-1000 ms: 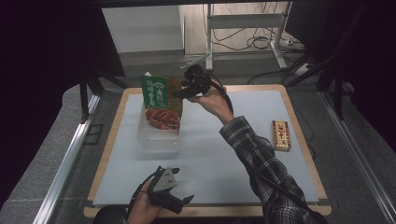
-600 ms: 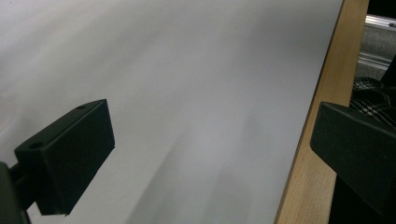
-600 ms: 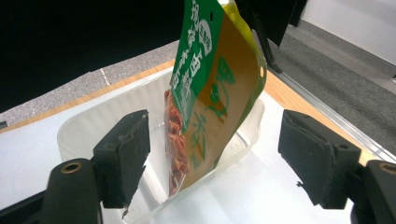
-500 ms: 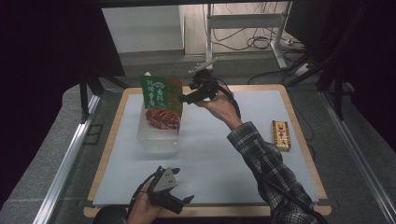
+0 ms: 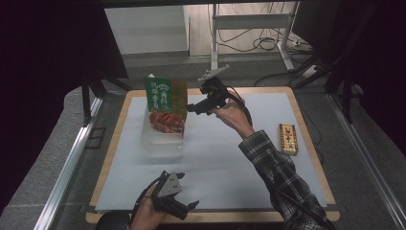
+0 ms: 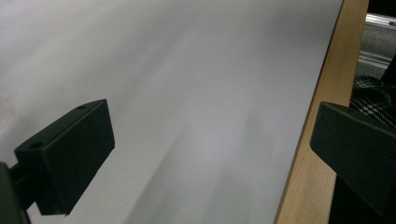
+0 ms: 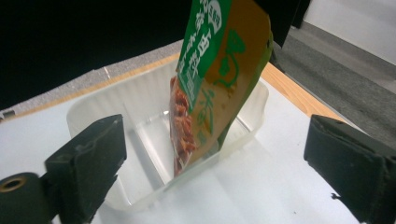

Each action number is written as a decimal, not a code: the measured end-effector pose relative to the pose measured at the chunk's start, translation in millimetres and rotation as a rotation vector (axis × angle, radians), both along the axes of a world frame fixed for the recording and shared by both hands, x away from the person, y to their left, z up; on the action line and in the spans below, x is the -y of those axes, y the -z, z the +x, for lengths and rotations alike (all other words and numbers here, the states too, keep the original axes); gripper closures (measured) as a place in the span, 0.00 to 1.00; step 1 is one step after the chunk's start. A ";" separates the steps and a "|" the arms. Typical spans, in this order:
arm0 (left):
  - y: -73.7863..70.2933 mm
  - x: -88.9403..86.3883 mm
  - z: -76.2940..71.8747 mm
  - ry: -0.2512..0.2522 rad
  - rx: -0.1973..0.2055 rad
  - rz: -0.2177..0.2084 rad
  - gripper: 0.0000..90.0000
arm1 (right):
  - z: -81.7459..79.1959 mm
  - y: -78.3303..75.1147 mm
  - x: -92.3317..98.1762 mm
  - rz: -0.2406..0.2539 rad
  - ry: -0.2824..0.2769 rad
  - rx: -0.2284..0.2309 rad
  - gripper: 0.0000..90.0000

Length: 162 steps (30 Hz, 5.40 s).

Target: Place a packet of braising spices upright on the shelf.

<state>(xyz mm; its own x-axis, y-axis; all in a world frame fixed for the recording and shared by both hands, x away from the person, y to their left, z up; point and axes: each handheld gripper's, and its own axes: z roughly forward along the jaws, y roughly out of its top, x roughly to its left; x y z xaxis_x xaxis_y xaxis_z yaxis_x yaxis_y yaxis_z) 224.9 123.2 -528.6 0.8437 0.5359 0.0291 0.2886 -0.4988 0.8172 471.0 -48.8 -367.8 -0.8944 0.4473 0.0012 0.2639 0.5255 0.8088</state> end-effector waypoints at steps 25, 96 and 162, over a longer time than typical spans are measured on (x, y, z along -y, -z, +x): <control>0.7 0.1 0.5 -0.004 -0.002 -0.004 0.00 | -20.4 17.2 31.0 0.000 0.015 0.004 0.02; 2.2 2.1 0.6 -0.005 -0.003 0.012 0.00 | -41.7 87.0 213.3 -0.067 0.452 -0.063 0.02; 2.4 3.5 -0.3 0.002 0.002 0.029 0.00 | -25.6 126.8 274.7 -0.244 0.714 -0.235 0.35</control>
<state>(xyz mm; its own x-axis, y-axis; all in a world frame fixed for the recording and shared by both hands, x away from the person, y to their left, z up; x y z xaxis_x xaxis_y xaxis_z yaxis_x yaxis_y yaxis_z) 224.6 119.7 -531.0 0.8446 0.5333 0.0464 0.2861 -0.5229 0.8029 445.4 -323.5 -494.6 -0.3796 0.9250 -0.0178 0.7538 0.3204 0.5737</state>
